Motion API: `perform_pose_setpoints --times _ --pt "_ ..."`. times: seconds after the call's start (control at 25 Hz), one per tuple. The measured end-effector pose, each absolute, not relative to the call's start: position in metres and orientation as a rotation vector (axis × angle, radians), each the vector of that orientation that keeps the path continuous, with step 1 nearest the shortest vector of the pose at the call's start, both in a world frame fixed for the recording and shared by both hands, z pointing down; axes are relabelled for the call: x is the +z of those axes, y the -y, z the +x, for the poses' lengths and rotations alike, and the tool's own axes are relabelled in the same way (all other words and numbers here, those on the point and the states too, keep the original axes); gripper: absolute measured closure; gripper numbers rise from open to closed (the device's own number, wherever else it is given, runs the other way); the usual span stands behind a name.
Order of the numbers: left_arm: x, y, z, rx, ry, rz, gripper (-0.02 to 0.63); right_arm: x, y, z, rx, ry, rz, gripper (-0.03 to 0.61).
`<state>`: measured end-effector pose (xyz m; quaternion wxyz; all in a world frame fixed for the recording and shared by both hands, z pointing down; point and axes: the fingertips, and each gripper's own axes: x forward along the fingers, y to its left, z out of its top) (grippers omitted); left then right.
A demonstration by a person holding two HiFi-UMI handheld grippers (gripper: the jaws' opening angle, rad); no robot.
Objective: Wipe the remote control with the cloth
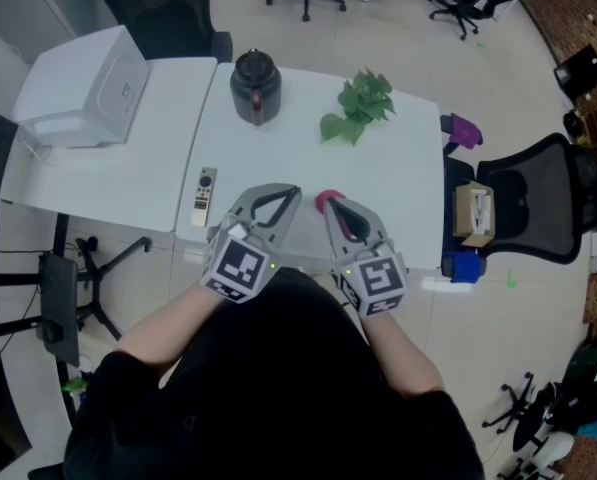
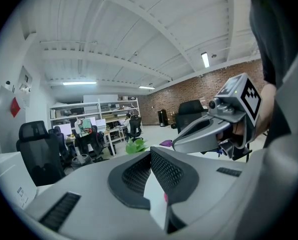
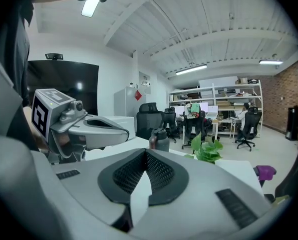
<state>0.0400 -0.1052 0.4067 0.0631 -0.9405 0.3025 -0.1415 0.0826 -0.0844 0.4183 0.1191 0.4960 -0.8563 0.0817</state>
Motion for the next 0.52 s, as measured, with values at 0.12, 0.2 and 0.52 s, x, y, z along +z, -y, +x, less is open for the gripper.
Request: perform_pose_setpoints --times 0.12,0.2,0.52 --pt "0.4079 0.1048 0.0401 -0.439 -0.905 -2.834 0.614 0.4173 0.0843 0.0827 0.229 2.509 1.453 0.569" --pt "0.4085 0.1054 0.0403 -0.445 -0.895 -2.827 0.614 0.4163 0.0853 0.0833 0.212 2.519 1.466 0.569" --pt "0.4106 0.1049 0.0369 -0.442 -0.946 -2.851 0.614 0.4153 0.0834 0.0831 0.195 2.520 1.472 0.569"
